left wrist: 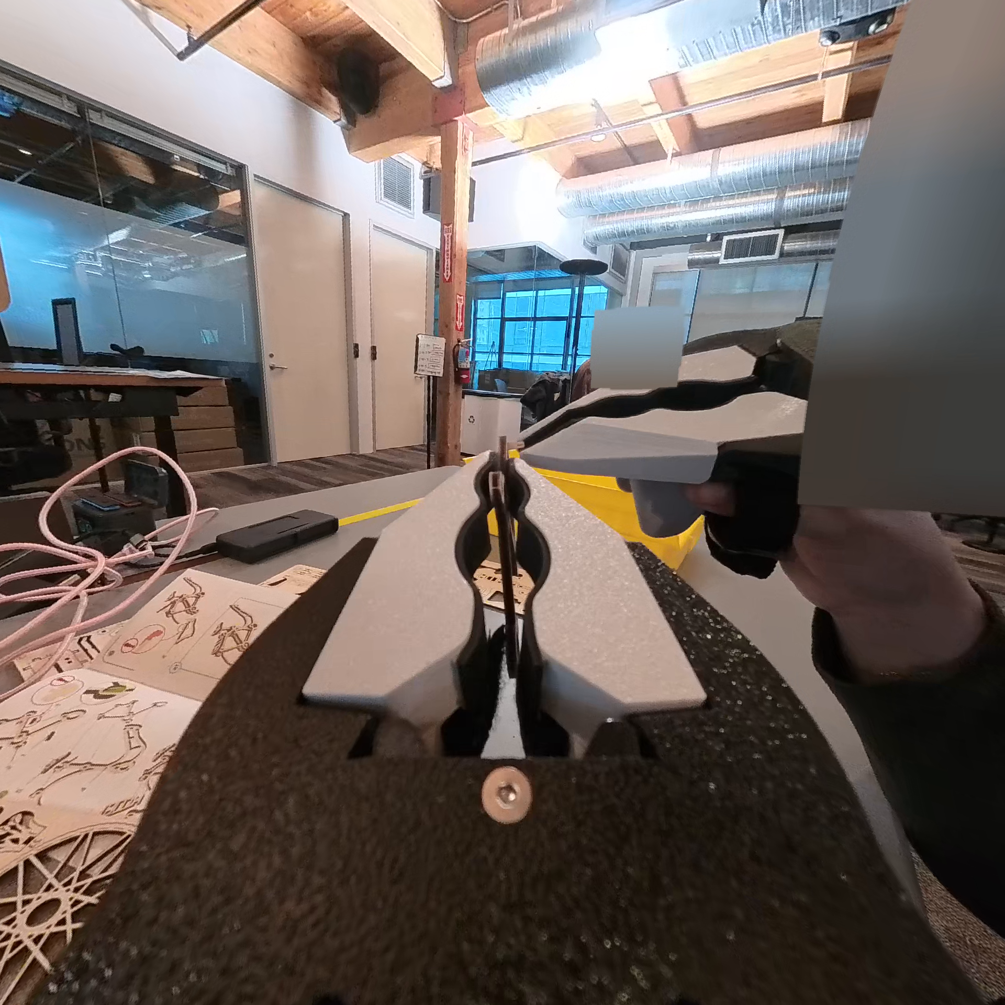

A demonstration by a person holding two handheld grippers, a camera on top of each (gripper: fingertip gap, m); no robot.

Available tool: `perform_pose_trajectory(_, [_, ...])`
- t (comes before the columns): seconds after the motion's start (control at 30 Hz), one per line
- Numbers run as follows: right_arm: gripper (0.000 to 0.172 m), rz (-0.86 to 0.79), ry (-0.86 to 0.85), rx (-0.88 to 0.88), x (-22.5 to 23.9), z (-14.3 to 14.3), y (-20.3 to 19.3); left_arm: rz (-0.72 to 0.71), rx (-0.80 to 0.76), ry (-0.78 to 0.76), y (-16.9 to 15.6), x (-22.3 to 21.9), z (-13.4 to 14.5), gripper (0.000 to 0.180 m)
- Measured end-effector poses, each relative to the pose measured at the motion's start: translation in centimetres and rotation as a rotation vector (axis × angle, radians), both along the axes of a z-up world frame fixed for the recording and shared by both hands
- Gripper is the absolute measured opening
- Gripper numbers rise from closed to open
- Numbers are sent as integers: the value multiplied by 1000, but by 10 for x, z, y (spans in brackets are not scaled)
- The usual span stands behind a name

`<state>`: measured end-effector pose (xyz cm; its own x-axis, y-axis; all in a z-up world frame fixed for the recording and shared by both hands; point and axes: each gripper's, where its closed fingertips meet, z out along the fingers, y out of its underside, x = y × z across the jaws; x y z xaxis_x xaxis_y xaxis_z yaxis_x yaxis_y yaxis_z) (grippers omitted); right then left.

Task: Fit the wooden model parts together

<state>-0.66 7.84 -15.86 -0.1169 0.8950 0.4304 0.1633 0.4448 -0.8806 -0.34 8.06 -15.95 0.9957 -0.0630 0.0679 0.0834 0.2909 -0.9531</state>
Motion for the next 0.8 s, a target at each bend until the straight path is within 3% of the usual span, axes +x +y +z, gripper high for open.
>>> perform_pose_trajectory(0.8, [2,-8,14,-26,-2,0,3,51,5,44,1,-2,0,0])
